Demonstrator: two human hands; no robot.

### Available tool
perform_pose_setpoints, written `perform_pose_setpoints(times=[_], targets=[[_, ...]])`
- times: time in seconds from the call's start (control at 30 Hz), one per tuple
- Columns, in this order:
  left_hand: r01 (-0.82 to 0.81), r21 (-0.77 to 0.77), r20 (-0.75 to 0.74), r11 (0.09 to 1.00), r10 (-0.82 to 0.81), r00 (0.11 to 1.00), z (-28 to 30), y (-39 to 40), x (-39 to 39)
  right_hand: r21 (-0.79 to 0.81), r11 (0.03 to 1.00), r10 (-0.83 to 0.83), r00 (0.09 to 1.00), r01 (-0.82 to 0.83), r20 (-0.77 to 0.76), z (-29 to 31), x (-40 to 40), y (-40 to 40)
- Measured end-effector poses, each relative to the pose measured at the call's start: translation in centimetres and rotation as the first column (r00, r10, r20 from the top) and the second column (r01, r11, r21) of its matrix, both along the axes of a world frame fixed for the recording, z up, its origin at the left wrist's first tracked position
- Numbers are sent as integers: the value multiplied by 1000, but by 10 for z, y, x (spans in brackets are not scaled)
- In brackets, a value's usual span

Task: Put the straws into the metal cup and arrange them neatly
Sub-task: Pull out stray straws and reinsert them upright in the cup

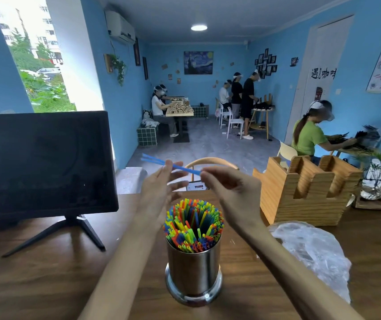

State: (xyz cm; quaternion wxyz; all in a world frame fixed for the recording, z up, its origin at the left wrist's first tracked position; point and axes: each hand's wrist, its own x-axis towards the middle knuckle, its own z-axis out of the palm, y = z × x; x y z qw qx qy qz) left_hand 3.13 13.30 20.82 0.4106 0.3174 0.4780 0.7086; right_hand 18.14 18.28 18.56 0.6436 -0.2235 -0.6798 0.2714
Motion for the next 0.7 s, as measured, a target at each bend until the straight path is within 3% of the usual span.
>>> perform_pose_setpoints(times=[0.17,0.27,0.43,0.6,0.7], targets=[[-118,149,-1,982,120,993,4,0,-8,-139,985,120,981,-98,155,-23,5,-4],[-166,232,-141,959,201,969,9,-4,-7,-109,989,126,945,-97,301,-28,4,-2],[-157,343,-436,926,305,847,6,-5,-6,-69,992,128,894,-108,429,-32,1,-3],[-167,392,-499,905,362,787,-1,-7,1,-116,989,133,875,-89,466,-34,1,-1],[-109,339,-592,934,302,747,-4,-7,-3,-155,980,184,842,-121,507,-33,4,2]])
